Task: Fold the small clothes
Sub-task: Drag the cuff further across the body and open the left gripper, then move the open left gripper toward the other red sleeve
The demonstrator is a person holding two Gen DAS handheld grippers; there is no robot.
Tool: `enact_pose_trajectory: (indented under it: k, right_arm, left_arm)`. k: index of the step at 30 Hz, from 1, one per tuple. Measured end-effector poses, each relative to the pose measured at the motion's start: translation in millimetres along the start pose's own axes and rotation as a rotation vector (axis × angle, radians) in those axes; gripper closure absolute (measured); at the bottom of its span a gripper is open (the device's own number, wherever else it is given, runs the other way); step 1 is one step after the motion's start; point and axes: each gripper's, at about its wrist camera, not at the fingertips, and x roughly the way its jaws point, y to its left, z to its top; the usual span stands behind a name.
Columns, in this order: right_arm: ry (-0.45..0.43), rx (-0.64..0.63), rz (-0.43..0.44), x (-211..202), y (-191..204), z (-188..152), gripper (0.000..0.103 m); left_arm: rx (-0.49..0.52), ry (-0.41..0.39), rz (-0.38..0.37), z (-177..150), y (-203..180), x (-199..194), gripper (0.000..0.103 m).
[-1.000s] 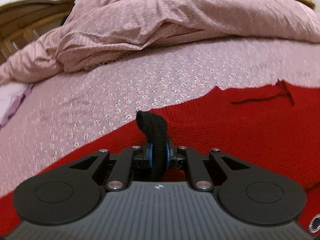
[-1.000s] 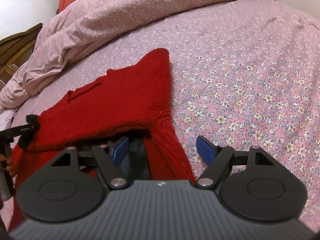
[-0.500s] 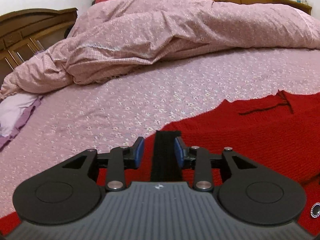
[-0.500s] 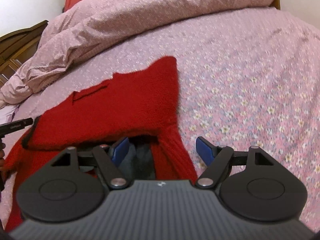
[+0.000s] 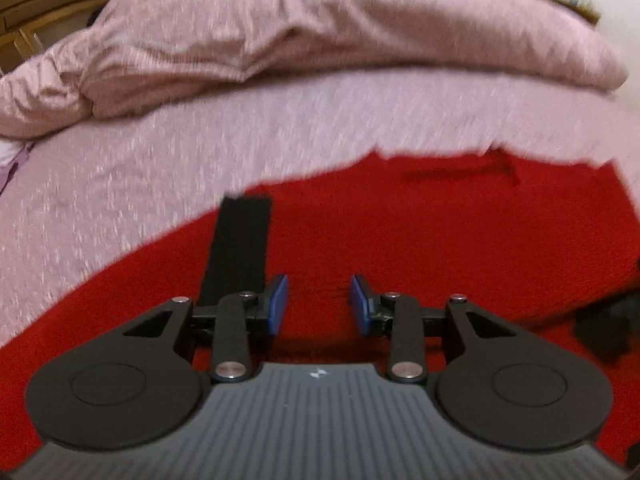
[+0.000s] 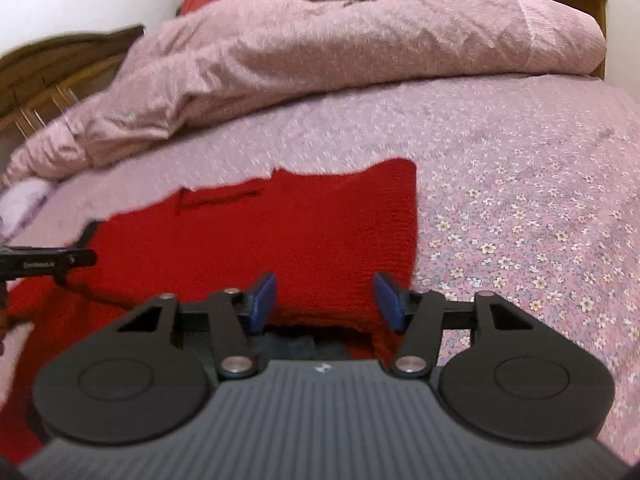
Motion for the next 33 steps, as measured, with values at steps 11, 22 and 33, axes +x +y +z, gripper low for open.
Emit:
enact_pose_trajectory:
  k: [11,22,33]
  right_arm:
    - [0.011,-0.035,-0.093,30.6,-7.2,0.9,0.052]
    - [0.032,-0.030,-0.053,4.5,-3.6,2.2,0.049]
    - [0.014,0.017,0.012,-48.4,10.8,-7.3,0.045]
  left_arm:
    - [0.003,-0.029,0.011,8.1,-0.5,19.8,0.063]
    - [-0.077,-0.027,0.066,-2.7,13.6,-26.1,0.046]
    - [-0.193,-0.042,0.194,-35.5,52.2,-97.1,0.025]
